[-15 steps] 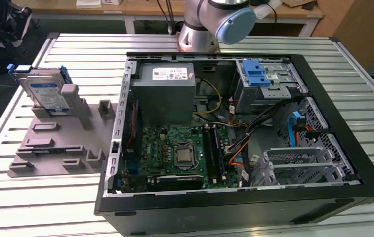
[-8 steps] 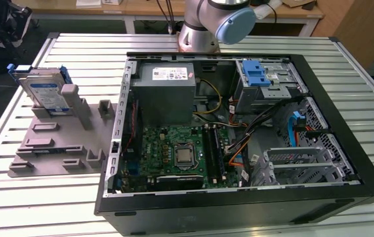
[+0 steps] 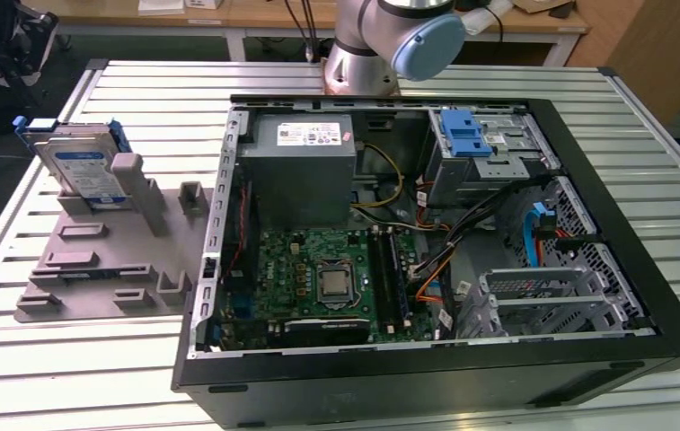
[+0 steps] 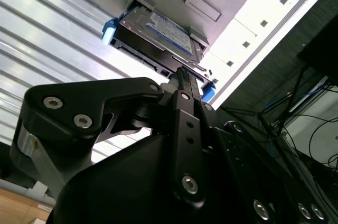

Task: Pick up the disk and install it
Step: 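Pick up the disk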

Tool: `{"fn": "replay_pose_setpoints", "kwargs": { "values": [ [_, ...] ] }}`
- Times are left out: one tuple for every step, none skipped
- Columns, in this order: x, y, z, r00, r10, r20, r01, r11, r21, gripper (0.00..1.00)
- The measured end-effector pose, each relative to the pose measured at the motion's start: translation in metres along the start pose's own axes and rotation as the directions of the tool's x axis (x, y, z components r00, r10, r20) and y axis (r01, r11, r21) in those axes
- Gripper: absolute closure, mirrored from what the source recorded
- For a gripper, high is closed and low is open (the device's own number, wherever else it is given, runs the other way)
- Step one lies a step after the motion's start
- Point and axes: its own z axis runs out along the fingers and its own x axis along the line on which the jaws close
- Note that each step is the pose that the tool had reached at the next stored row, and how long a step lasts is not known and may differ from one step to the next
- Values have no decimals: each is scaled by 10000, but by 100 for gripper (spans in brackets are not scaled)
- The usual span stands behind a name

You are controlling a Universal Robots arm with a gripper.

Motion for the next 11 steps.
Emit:
{"fn": "replay_pose_setpoints", "kwargs": {
  "values": [
    [0, 0, 0, 10000, -14, 0, 14, 10000, -1, 89],
    [0, 0, 0, 10000, -26, 0, 26, 10000, -1, 89],
    [0, 0, 0, 10000, -34, 0, 34, 10000, -1, 89],
    [0, 0, 0, 10000, -40, 0, 40, 10000, -1, 89],
    [0, 0, 0, 10000, -41, 0, 41, 10000, -1, 89],
    [0, 0, 0, 10000, -49, 0, 49, 10000, -1, 89],
    [0, 0, 0, 10000, -56, 0, 56, 10000, -1, 89],
    [0, 0, 0, 10000, -56, 0, 56, 10000, -2, 89],
    [0, 0, 0, 10000, -56, 0, 56, 10000, -2, 89],
    [0, 0, 0, 10000, -57, 0, 57, 10000, -2, 89],
    [0, 0, 0, 10000, -57, 0, 57, 10000, -2, 89]
  ]
}}
